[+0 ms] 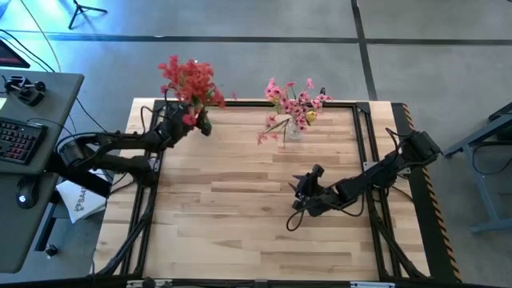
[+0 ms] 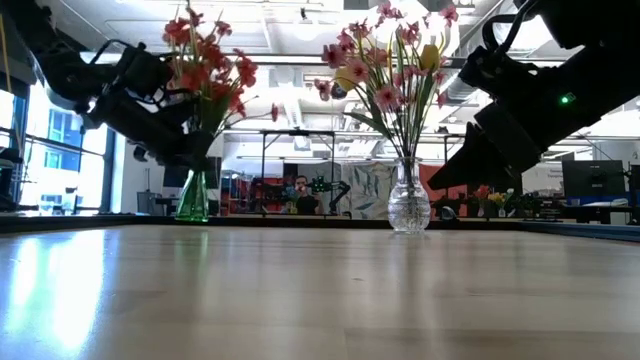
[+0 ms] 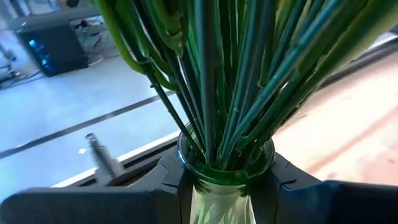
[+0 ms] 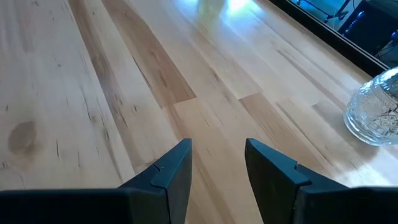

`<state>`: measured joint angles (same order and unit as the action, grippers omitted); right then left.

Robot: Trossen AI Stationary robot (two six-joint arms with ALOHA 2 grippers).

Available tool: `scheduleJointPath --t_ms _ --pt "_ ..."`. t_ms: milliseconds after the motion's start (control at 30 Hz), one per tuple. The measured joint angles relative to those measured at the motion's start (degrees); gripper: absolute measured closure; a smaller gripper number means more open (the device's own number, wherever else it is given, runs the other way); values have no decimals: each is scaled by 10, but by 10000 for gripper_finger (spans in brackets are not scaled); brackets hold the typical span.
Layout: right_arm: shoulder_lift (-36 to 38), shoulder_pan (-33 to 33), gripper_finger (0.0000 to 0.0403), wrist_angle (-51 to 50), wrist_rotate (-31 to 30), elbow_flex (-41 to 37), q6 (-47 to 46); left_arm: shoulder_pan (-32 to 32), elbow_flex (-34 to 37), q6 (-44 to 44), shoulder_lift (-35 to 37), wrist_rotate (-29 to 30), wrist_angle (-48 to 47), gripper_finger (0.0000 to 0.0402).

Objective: Sort flowers into vase by color
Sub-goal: Move the green vase to the top left of the table, then move the transparent vase to the top right of the table

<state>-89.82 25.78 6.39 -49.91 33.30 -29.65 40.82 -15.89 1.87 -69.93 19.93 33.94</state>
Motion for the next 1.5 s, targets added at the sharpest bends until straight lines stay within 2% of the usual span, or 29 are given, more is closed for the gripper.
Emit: scheduleJointPath --t_ms 133,433,567,767,933,1033,1133,1200,1300,1400,1500 --pt "0 0 258 8 1 0 0 35 0 4 -17 -5 -3 308" --pt "0 0 258 9 4 0 1 54 0 19 -32 -11 -1 236" --pt "0 0 258 8 7 0 1 53 0 15 -16 -20 -39 204" --pt "0 0 258 8 8 0 1 53 -1 16 46 -30 -159 162" --pt "7 0 258 1 20 0 3 42 -1 44 127 -36 -272 156" --pt "45 9 258 -38 46 0 15 28 -1 86 182 -80 -340 157" --pt "95 18 258 -91 52 -10 12 -5 3 133 225 -134 -381 158" --pt "125 18 258 -79 46 -46 1 -42 13 162 246 -144 -381 158" --pt "147 2 258 26 20 -130 -35 -114 30 205 263 -138 -365 158" --pt "147 -19 258 161 -7 -207 -62 -199 50 235 265 -113 -308 158" --pt "148 -51 255 276 -12 -246 -29 -285 66 251 259 -75 -240 158"
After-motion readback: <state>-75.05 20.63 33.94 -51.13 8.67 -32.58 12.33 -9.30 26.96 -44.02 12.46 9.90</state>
